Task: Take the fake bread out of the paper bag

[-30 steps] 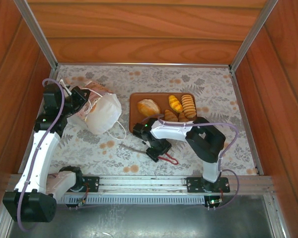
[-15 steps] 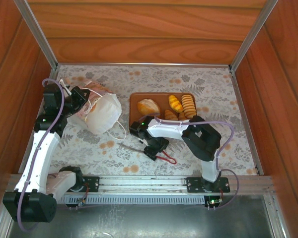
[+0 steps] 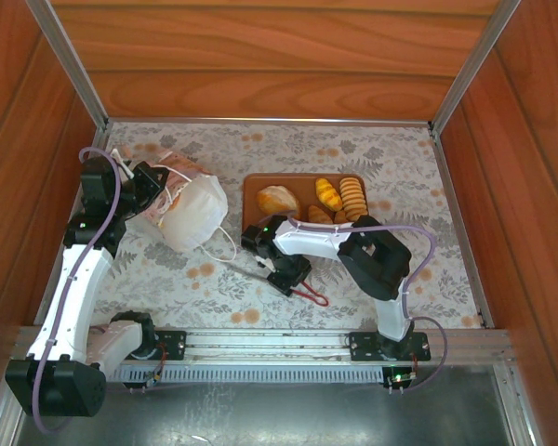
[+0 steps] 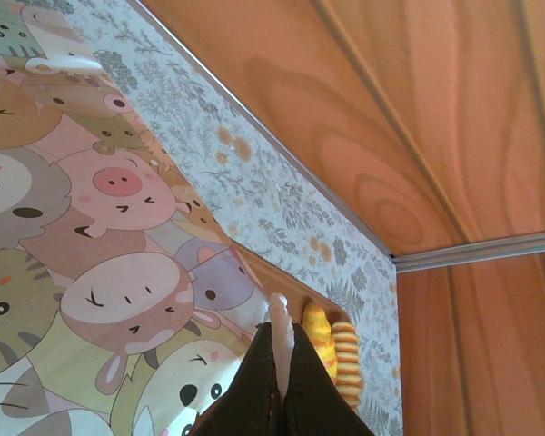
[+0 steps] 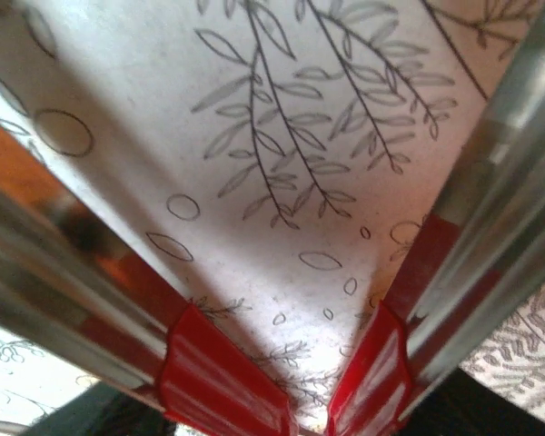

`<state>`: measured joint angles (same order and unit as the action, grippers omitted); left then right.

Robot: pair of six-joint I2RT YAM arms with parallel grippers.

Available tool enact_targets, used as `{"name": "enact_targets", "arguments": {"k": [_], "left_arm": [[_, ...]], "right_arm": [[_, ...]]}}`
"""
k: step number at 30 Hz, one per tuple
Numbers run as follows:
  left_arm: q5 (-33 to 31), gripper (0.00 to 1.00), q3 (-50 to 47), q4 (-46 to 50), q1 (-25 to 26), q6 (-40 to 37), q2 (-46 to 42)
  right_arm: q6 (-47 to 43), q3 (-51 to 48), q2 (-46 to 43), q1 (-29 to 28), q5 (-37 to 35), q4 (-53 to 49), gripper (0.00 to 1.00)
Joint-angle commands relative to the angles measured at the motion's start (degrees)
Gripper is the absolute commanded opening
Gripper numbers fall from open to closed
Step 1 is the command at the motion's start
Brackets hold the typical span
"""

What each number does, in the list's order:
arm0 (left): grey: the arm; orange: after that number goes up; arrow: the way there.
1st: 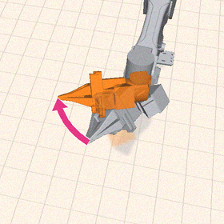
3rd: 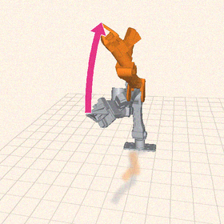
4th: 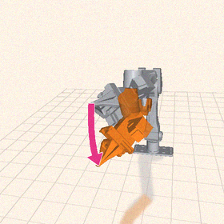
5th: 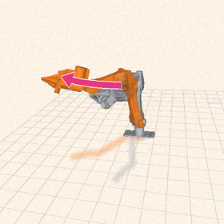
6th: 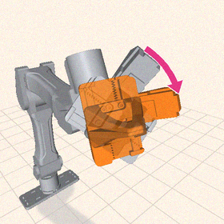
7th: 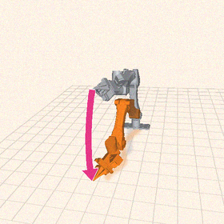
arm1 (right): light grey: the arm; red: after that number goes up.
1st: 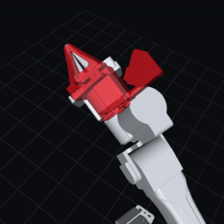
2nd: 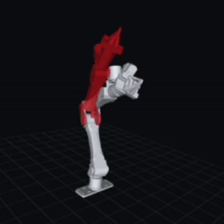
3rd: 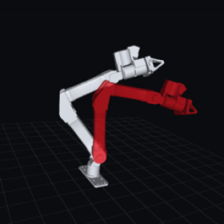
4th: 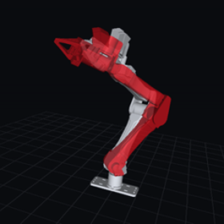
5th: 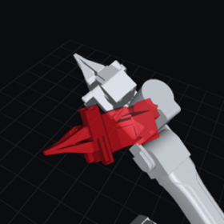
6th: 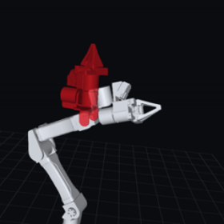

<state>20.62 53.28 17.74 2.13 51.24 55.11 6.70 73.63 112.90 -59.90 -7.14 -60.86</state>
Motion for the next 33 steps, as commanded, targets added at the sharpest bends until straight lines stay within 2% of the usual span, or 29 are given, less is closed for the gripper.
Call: {"name": "enact_targets", "arguments": {"k": [1,5,10,24,33], "left_arm": [[-0.32,0.00,0.04,-0.46,-0.47,-0.35,-0.53],[-0.32,0.00,0.53,-0.40,-0.52,-0.60,-0.53],[-1.24,0.00,0.98,-0.13,-0.55,-0.55,-0.97],[-2.08,0.00,1.95,0.02,-0.72,-0.97,-1.05],[-1.98,0.00,1.77,0.16,-0.82,-0.79,-1.23]], "right_arm": [[1.27,-1.08,-1.04,0.44,0.32,3.81,0.55],[1.95,-1.20,-9.24,0.47,4.11,-2.05,0.52],[4.01,-1.09,-19.53,0.56,4.45,-10.58,0.50],[6.84,9.82,-28.35,2.54,1.41,-22.81,0.49],[7.24,10.79,-35.31,9.39,5.09,-20.57,0.47]]}}
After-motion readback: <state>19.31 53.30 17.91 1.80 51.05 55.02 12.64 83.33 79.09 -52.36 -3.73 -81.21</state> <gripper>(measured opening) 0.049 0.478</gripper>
